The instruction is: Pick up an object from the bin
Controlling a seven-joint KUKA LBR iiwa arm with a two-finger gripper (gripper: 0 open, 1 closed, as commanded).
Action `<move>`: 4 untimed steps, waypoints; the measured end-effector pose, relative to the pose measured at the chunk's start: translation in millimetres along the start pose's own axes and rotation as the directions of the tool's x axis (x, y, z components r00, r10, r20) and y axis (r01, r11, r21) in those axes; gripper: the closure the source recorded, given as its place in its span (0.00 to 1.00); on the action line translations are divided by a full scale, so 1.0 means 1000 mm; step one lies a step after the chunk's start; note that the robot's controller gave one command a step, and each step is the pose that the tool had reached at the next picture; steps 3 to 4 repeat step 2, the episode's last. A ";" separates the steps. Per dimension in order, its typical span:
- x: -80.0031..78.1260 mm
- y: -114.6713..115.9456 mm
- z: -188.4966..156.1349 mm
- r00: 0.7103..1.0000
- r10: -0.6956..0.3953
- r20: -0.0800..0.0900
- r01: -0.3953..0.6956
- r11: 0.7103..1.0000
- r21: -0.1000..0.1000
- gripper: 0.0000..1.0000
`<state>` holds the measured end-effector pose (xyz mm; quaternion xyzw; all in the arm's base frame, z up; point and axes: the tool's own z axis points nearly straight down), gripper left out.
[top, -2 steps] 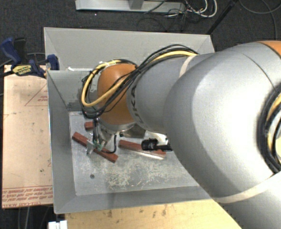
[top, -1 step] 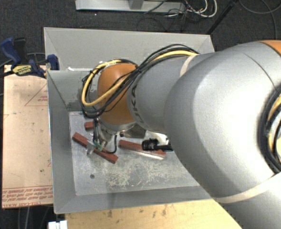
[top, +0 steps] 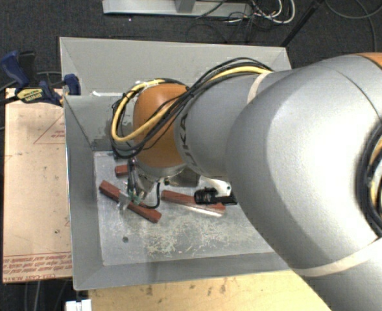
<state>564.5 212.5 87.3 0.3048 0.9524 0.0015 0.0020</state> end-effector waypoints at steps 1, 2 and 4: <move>0.000 -0.001 -0.008 1.000 -0.001 -0.004 0.001 1.000 0.005 1.00; 0.001 -0.002 -0.028 1.000 -0.002 -0.008 0.002 1.000 0.011 1.00; 0.001 -0.002 -0.028 1.000 -0.002 -0.008 0.002 1.000 0.011 1.00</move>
Offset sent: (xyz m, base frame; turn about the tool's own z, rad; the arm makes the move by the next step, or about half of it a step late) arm 0.0000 0.0000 0.0965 0.0000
